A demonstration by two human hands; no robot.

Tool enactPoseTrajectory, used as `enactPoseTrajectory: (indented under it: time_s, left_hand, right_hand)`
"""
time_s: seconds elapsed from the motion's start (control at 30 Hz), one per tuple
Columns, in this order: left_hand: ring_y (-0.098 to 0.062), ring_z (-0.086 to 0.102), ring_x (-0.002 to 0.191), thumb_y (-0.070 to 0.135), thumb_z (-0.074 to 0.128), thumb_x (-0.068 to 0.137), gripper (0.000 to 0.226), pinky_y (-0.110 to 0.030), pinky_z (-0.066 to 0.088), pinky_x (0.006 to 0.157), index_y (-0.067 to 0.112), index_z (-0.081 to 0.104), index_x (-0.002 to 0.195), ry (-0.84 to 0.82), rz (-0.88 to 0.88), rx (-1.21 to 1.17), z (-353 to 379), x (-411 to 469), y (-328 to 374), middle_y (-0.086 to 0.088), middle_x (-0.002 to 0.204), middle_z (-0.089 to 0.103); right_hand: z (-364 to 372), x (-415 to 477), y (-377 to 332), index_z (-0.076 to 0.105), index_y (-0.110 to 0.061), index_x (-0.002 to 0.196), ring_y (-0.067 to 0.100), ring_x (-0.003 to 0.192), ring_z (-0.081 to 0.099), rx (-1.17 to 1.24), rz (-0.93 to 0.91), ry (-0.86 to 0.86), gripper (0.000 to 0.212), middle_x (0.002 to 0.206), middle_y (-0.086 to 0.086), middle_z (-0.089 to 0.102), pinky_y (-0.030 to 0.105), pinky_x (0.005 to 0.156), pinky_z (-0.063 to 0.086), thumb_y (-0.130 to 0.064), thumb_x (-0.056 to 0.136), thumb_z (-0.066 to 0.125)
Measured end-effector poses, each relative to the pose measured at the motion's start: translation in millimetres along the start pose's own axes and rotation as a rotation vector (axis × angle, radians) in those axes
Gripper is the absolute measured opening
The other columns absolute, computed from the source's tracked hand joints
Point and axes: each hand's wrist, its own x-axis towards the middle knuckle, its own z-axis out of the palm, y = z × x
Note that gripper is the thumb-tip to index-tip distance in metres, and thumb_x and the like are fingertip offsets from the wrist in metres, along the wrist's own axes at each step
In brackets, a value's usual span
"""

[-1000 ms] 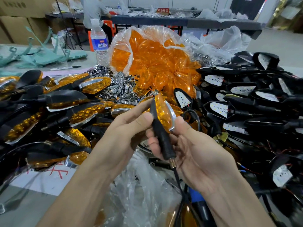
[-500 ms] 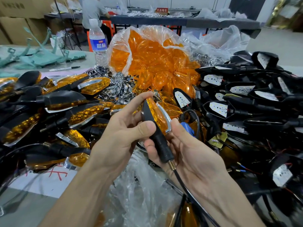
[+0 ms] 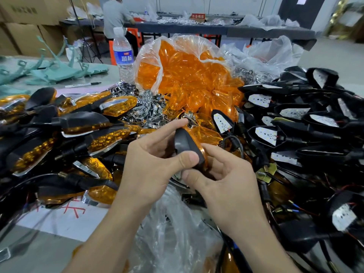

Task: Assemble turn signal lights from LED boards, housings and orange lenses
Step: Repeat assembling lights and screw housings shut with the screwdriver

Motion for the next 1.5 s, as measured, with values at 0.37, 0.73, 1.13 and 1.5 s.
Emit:
enactPoseTrajectory:
  time_s: [0.37, 0.73, 1.13, 1.5]
  left_hand:
    - [-0.018, 0.075, 0.092, 0.041, 0.067, 0.085, 0.045, -0.035, 0.058, 0.055, 0.032, 0.072, 0.129, -0.17, -0.094, -0.245, -4, -1, 12, 0.003, 0.132, 0.072]
    - [-0.022, 0.072, 0.09, 0.031, 0.069, 0.089, 0.027, -0.027, 0.058, 0.065, 0.021, 0.077, 0.114, -0.115, 0.075, -0.036, 1, -6, 8, -0.003, 0.107, 0.076]
    - [-0.029, 0.071, 0.082, 0.04, 0.067, 0.092, 0.017, -0.05, 0.061, 0.069, 0.035, 0.077, 0.104, 0.017, 0.185, 0.219, 14, -10, 5, -0.001, 0.09, 0.076]
    - [-0.024, 0.072, 0.079, 0.045, 0.066, 0.084, 0.017, -0.041, 0.064, 0.068, 0.039, 0.078, 0.093, 0.097, 0.118, 0.217, 21, -14, -1, -0.002, 0.084, 0.077]
  right_hand:
    - [-3, 2, -4, 0.078, -0.011, 0.107, 0.022, 0.068, 0.062, 0.449, 0.031, -0.25, 0.022, 0.075, 0.017, 0.067, 0.03, 0.068, 0.055, -0.013, 0.086, 0.073]
    - [0, 2, 4, 0.069, -0.035, 0.123, 0.021, 0.097, 0.074, 0.281, -0.038, -0.278, 0.033, 0.107, 0.008, 0.076, 0.041, 0.083, 0.062, -0.044, 0.091, 0.068]
    - [4, -3, -2, 0.062, -0.029, 0.131, 0.024, 0.094, 0.07, 0.182, -0.111, -0.232, 0.047, 0.103, 0.004, 0.073, 0.04, 0.079, 0.057, -0.06, 0.097, 0.057]
    - [1, -3, 0, 0.065, -0.041, 0.097, 0.003, 0.052, 0.052, 0.019, -0.037, -0.127, 0.027, 0.061, -0.017, 0.06, 0.016, 0.049, 0.041, -0.066, 0.088, 0.059]
